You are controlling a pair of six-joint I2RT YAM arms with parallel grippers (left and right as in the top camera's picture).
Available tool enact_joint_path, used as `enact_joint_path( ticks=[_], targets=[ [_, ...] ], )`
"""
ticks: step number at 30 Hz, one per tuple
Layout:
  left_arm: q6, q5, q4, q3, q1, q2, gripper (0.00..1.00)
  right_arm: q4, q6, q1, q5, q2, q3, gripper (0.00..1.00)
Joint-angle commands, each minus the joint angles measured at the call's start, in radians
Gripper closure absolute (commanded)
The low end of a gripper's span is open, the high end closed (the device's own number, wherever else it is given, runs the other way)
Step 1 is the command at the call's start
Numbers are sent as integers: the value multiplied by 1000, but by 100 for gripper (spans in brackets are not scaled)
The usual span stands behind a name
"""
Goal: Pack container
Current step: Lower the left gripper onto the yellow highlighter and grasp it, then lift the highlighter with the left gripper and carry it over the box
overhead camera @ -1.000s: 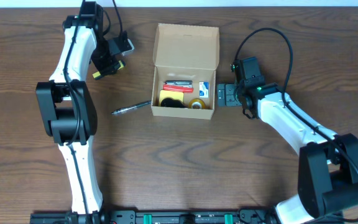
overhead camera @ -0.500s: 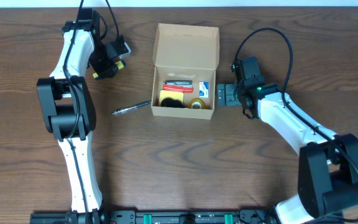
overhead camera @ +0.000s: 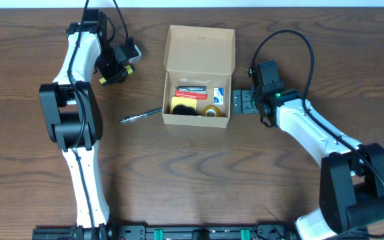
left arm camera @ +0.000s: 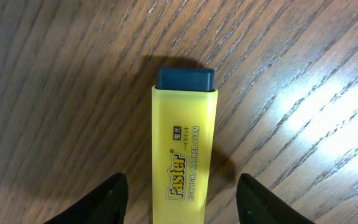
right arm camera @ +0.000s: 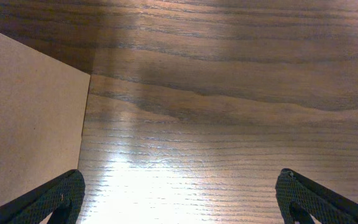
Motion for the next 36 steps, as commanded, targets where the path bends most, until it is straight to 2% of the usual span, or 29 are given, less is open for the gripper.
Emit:
enact_joint_path(
  ticks=[1, 14, 20, 24, 31, 36],
  targets=[
    [14, 24, -11, 9, 13, 32, 44, -3, 11, -9, 0, 8, -2, 1],
    [-9, 18, -29, 3, 18, 58, 48, -3, 11, -9, 0, 8, -2, 1],
    [-17, 14, -29, 3, 18, 58, 66, -3, 11, -9, 0, 8, -2, 1],
    [-43, -9, -26, 4, 17, 58, 94, -3, 11, -9, 0, 8, -2, 1],
    [-139, -47, -49, 73, 3, 23, 95, -3, 11, -9, 0, 8, -2, 1],
    [-137, -47, -143, 181, -40, -62, 94, -3, 11, -9, 0, 8, -2, 1]
  ],
)
